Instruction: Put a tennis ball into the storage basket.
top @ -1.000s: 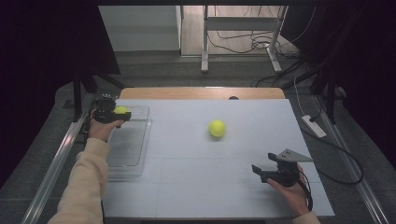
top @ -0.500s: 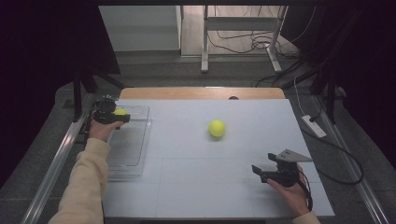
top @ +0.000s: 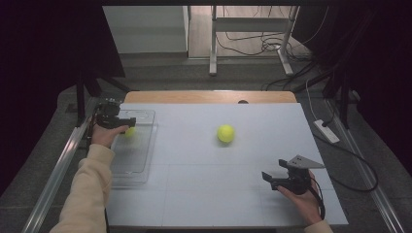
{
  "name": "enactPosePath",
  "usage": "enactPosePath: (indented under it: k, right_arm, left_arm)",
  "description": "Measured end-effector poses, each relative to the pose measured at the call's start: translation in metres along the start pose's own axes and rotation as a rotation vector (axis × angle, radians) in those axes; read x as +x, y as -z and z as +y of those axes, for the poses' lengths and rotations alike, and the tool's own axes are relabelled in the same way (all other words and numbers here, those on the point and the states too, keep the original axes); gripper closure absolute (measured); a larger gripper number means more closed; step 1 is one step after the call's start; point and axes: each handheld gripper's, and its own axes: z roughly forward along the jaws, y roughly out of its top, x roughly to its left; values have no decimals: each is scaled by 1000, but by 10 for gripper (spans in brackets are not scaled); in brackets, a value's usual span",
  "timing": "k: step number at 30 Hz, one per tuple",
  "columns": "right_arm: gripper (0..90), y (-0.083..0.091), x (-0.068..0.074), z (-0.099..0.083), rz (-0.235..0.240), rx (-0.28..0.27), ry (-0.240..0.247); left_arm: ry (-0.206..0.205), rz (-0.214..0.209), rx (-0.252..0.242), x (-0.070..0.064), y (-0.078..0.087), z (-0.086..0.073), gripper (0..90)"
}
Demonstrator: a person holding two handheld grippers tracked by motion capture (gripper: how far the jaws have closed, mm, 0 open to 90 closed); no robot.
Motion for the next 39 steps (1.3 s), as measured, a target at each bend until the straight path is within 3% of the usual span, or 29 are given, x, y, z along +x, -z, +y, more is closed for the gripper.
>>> enactPosePath:
  k: [7, 18, 23, 29, 34, 39]
  right_arm:
    - [130, 1, 0, 0, -3, -4, 0]
    - [130, 1, -1, 0, -4, -4, -1]
    - [129, 1, -1, 0, -2, -4, 0]
    - [129, 3, -1, 0, -3, -10, -6]
    - [128, 3, -1, 0, -1, -13, -7]
    - [128, 3, -1, 0, 0, -11, -2]
  left_arm:
    - [5, -49, -14, -1, 5, -1, 128]
    - [-16, -126, -91, -7, 24, -9, 138]
    - [-48, -149, -119, -14, 34, -13, 141]
    - [-93, -209, -152, -26, 43, -18, 146]
    - [-111, -248, -170, -33, 47, -20, 148]
    - [-125, -261, -182, -43, 52, -24, 146]
